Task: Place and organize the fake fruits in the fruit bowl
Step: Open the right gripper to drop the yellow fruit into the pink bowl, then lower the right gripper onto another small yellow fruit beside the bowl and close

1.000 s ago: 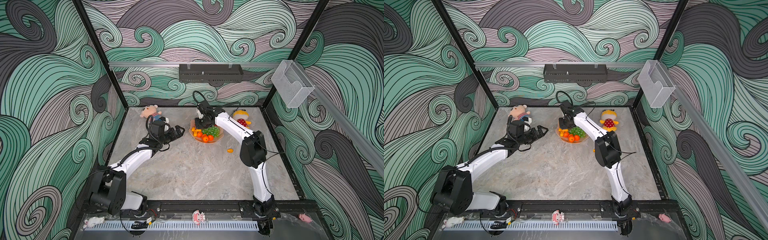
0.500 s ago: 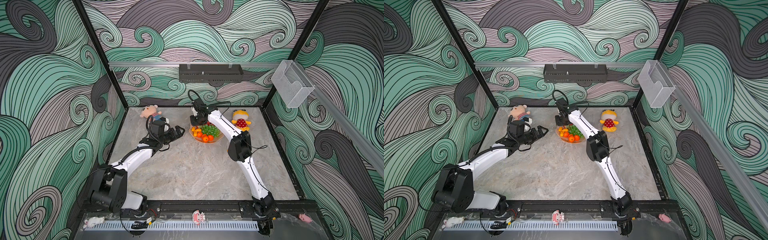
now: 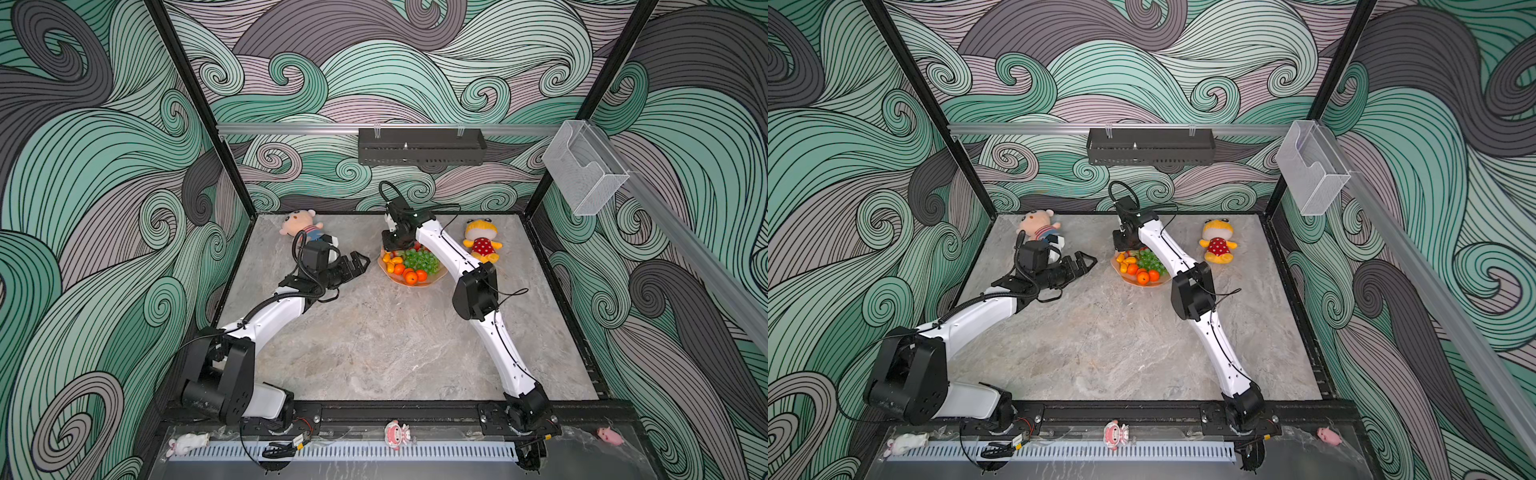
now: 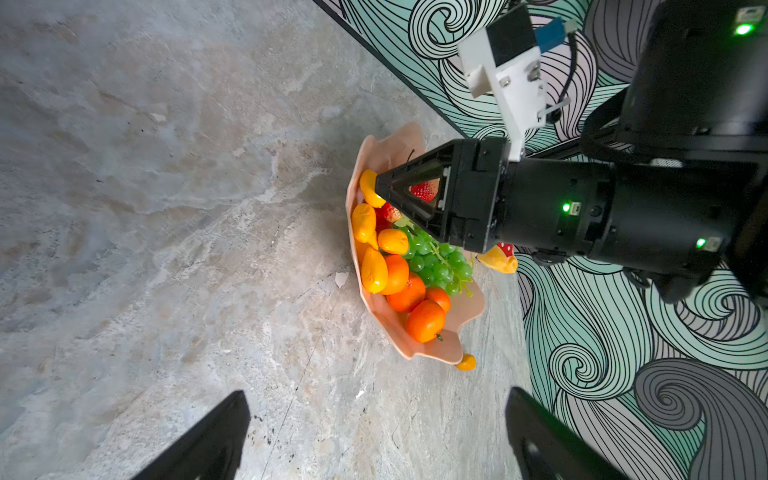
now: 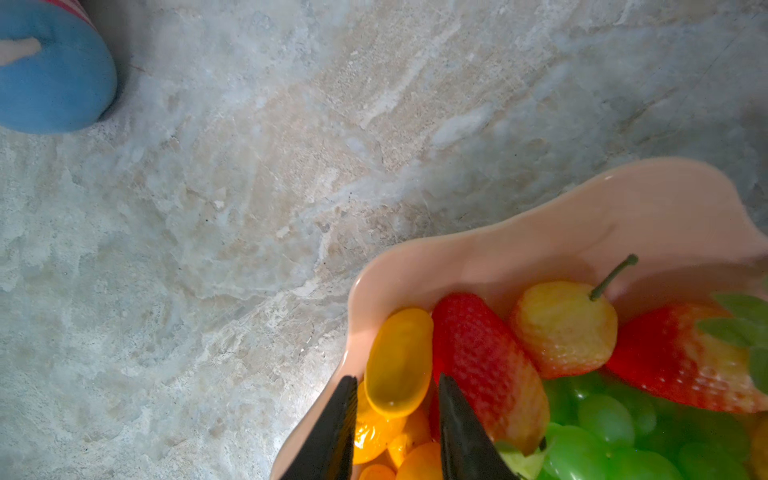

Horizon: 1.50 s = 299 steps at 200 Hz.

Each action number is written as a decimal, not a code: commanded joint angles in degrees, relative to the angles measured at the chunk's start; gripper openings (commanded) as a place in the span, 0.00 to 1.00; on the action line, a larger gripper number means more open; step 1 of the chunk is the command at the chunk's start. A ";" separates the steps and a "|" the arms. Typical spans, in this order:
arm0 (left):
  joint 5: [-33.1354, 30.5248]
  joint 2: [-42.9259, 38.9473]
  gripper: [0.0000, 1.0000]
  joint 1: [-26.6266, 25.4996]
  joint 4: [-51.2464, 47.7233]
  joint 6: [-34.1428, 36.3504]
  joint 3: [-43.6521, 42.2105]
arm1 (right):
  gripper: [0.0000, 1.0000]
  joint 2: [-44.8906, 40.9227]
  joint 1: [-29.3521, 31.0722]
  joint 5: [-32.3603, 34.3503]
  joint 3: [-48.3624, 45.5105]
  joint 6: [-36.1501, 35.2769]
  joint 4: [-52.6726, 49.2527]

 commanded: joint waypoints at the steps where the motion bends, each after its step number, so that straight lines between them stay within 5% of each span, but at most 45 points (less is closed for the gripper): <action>1: 1.10 0.57 0.99 0.50 1.12 0.60 2.10 | 0.36 0.15 -0.42 -0.80 1.86 0.23 -0.98; 89: -1.24 -4.39 0.99 -5.31 -2.29 5.67 -1.10 | 0.34 -13.15 -0.33 0.05 -8.71 -1.26 -1.05; 196: -14.37 -5.17 0.99 -25.78 -5.16 9.46 -3.19 | 0.32 -50.02 -0.24 6.35 -61.43 4.12 15.84; 241: -15.63 -1.01 0.98 -29.36 -4.34 11.35 0.32 | 0.33 -60.12 -1.98 10.27 -75.96 8.64 17.07; 299: -15.42 4.13 0.99 -31.49 -3.75 13.08 3.92 | 0.36 -67.73 -12.38 10.11 -88.97 17.12 16.96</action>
